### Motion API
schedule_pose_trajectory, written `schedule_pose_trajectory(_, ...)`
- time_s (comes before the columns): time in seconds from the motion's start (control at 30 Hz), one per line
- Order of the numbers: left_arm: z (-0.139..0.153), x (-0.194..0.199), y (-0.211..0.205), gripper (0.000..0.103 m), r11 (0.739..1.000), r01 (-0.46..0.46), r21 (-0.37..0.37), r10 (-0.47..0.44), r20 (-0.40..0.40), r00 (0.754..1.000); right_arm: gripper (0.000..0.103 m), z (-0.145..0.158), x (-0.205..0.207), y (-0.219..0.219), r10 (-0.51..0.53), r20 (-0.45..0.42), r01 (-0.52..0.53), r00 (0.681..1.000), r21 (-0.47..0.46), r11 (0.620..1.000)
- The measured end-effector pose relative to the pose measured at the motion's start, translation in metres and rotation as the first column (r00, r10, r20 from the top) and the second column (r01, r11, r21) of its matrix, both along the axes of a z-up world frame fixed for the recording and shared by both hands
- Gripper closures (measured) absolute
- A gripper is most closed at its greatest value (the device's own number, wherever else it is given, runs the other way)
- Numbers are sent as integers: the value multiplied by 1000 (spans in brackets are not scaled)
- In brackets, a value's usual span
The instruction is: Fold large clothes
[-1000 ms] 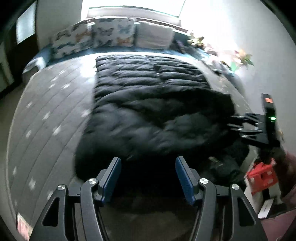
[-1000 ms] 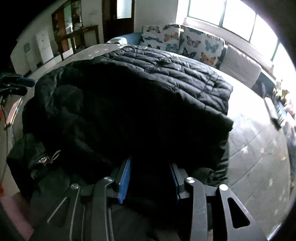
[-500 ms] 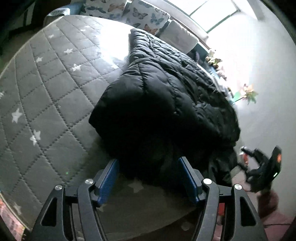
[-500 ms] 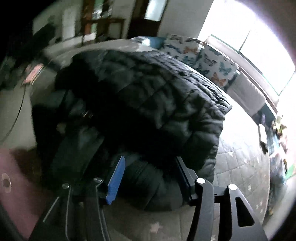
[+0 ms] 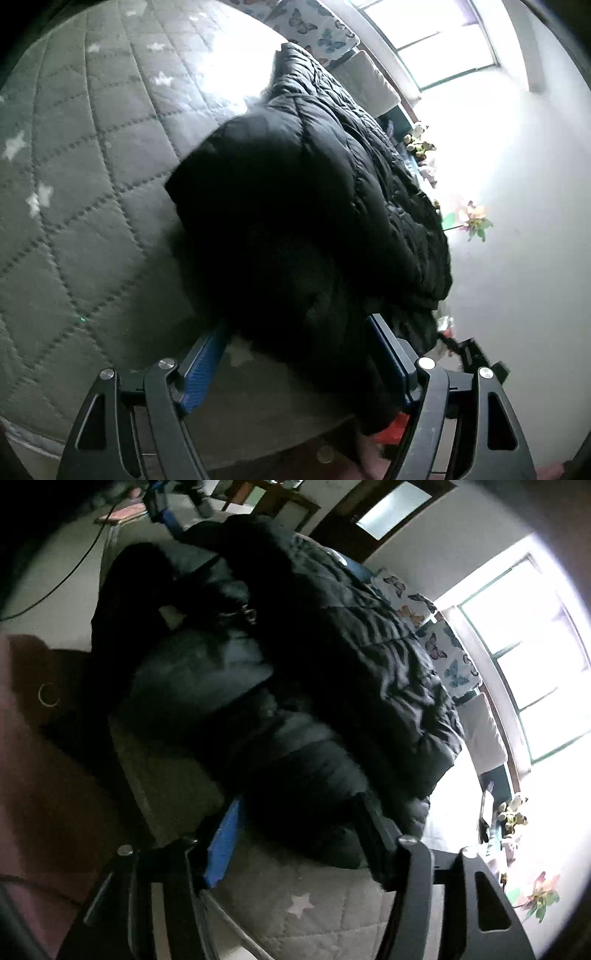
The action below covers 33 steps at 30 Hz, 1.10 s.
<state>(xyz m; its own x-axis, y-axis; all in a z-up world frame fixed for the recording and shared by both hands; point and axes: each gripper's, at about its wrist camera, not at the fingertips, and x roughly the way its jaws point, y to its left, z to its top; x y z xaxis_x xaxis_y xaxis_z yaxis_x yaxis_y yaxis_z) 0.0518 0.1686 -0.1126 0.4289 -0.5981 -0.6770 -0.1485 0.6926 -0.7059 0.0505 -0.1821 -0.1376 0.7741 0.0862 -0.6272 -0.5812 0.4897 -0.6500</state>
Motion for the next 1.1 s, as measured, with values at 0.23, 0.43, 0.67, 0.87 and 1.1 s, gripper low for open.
schedule_pose_trajectory(0.23, -12, 6, -8, 22, 999, -33, -15, 32, -35, 999, 26, -24, -7, 23, 94, 132, -77, 987, -132, 988)
schedule_pose_trajectory(0.43, -21, 14, -8, 22, 995, -98, -32, 96, -57, 994, 26, -27, 2, 35, 79, 175, -58, 981, -118, 991)
schedule_pose_trajectory(0.67, -25, 26, -23, 25, 991, -131, -35, 129, -52, 990, 45, -27, 11, 44, 32, 153, -18, 988, -89, 996)
schedule_pose_trajectory(0.87, -22, 27, -29, 67, 993, -118, 16, 118, -17, 993, 76, -13, 11, 51, -28, 136, 31, 990, -18, 999)
schedule_pose_trajectory(1.1, 20, 1, -29, 72, 994, -97, 48, 90, 128, 988, 84, 30, -8, 40, -81, 147, 60, 986, 138, 989)
